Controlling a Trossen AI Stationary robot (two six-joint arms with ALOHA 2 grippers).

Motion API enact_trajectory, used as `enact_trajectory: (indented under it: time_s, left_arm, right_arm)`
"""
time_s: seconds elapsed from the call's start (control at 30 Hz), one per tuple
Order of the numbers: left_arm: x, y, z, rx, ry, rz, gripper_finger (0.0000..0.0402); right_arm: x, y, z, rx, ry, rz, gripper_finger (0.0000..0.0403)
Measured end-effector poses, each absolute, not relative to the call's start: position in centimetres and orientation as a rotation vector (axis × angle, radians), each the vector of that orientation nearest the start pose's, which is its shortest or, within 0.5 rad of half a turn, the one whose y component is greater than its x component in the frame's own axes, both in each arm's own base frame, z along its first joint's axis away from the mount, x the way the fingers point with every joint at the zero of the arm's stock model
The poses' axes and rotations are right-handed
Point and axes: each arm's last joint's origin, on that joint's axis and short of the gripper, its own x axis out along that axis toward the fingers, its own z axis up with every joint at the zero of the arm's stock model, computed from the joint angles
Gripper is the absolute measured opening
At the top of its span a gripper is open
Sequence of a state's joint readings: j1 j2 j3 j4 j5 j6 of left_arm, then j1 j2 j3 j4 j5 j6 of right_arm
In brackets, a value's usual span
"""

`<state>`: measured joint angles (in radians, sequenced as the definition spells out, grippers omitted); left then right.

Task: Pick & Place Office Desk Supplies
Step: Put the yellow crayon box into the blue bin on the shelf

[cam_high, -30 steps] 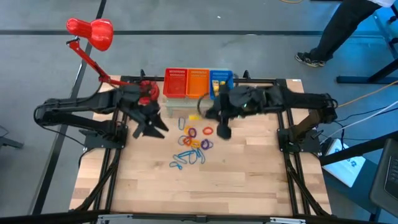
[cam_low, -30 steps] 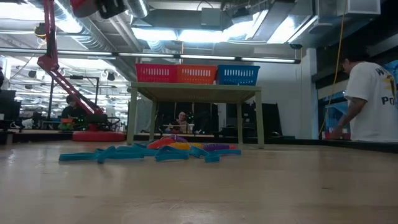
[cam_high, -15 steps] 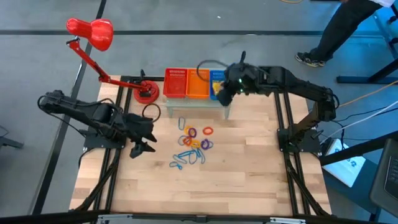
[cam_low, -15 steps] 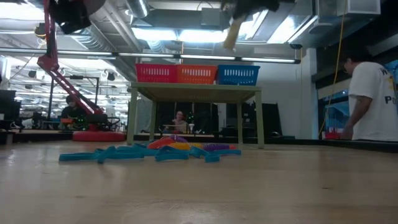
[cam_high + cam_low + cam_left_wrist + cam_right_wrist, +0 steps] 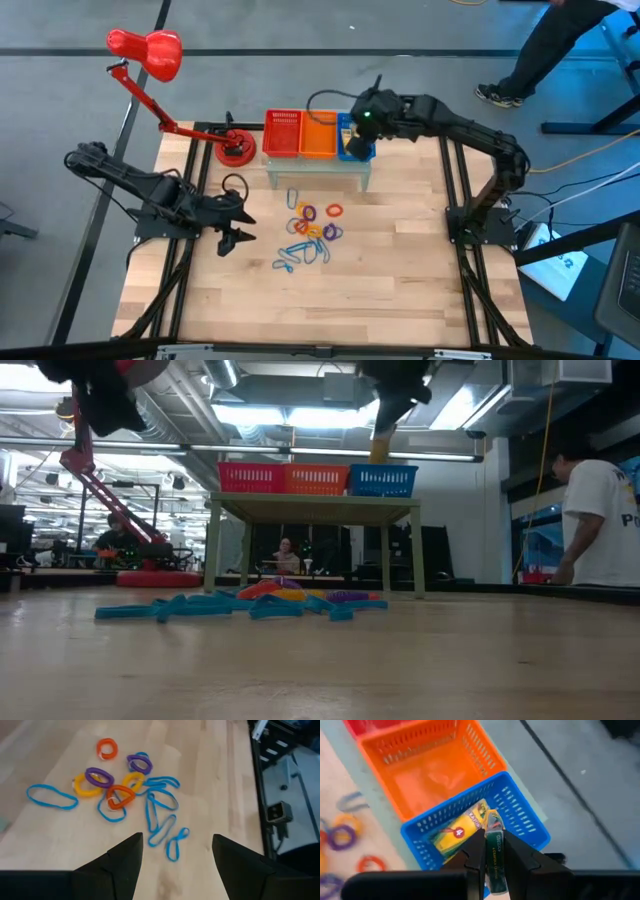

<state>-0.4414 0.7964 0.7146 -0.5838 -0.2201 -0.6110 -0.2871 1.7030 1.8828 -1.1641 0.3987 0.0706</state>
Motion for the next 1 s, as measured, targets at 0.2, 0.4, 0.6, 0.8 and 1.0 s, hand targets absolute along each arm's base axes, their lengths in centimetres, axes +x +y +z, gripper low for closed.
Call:
enact_trajectory:
  time_s: [0.2,0.4,0.6,0.8,1.0]
  left_arm:
    - [14.4,-6.2,26.1,-0.390,0.645,0.015,0.0236]
    - [14.4,-6.0,26.3,-0.355,0.614,0.041,0.0236]
    - [14.6,-6.0,26.6,-0.341,0.567,0.058,0.0236]
    - [14.6,-6.0,26.7,-0.328,0.555,0.056,0.0236]
    - [14.5,-6.2,26.7,-0.296,0.557,0.037,0.0236]
  right_arm:
    - [32.6,-11.0,38.0,-0.044,1.026,-0.712,0.0048]
    - [33.1,-11.0,37.5,-0.030,1.038,-0.696,0.0048]
    - [34.2,-11.4,36.1,-0.062,1.081,-0.688,0.0048]
    - [34.7,-11.5,35.6,-0.061,1.089,-0.668,0.0058]
    - [34.8,-11.1,35.7,-0.064,1.077,-0.702,0.0131]
